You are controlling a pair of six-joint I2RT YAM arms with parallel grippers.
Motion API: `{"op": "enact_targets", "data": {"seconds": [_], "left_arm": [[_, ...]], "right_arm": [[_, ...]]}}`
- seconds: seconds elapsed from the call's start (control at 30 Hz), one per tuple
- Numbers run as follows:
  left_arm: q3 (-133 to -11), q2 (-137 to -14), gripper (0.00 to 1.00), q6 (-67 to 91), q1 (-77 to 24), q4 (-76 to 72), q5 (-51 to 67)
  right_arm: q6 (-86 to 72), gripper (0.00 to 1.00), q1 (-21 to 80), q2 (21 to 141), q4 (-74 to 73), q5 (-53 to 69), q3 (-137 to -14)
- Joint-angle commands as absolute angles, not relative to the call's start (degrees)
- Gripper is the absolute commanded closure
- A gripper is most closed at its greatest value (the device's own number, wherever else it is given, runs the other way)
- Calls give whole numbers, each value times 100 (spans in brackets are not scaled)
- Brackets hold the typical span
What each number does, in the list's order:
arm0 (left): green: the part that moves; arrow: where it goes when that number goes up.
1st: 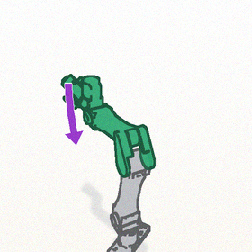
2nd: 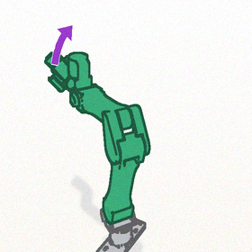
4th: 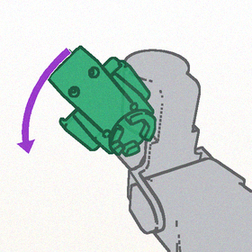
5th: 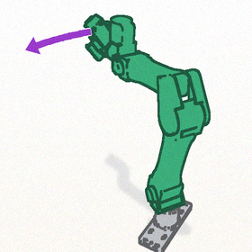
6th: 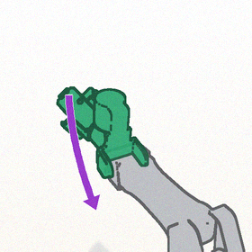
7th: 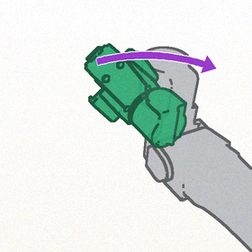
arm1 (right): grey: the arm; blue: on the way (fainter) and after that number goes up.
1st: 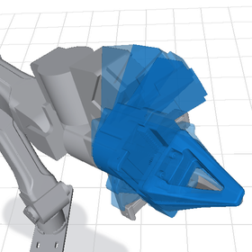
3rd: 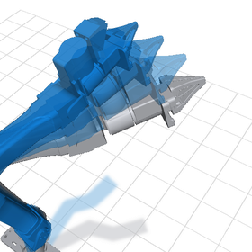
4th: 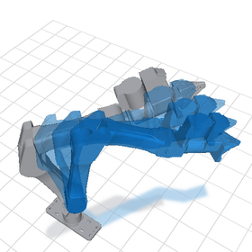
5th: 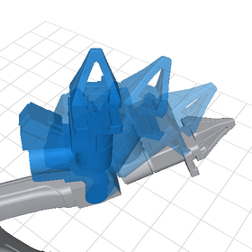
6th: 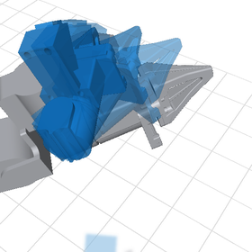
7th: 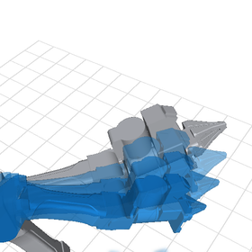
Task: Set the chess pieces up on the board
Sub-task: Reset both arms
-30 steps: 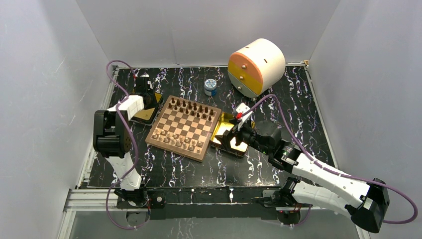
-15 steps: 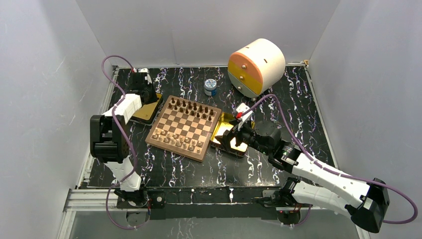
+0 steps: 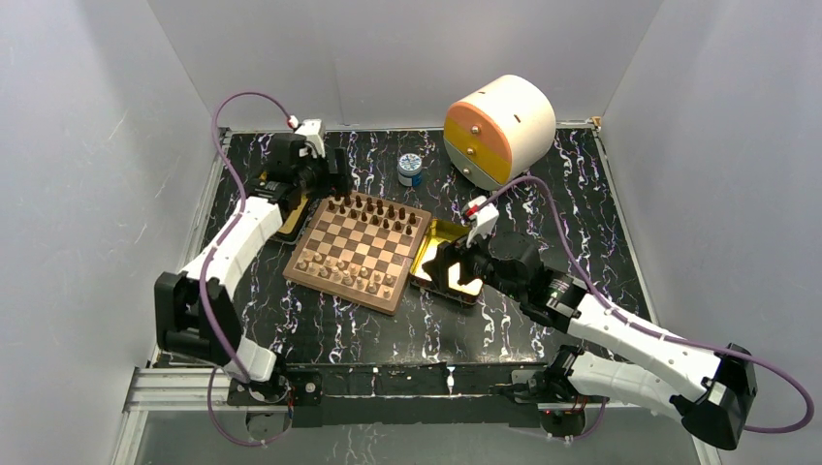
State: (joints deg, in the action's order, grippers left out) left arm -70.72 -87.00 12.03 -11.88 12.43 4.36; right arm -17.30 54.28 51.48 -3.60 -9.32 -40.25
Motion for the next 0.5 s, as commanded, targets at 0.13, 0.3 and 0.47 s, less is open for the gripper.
{"op": "enact_targets", "data": {"seconds": [0.13, 0.3, 0.47], "left_arm": [[-6470, -7316, 8, 1061, -1774, 1451, 1626], [-5880, -6443, 8, 1553, -1827, 1218, 2009], [-5369, -5797, 8, 2237, -1870, 1043, 2010]], "right_arm": [[-3738, 1, 5430, 5154, -1954, -2588, -4754], [-3857, 1, 5424, 5165, -2743, -3127, -5200], [-3645, 1, 5432, 4934, -2720, -3329, -5323]]}}
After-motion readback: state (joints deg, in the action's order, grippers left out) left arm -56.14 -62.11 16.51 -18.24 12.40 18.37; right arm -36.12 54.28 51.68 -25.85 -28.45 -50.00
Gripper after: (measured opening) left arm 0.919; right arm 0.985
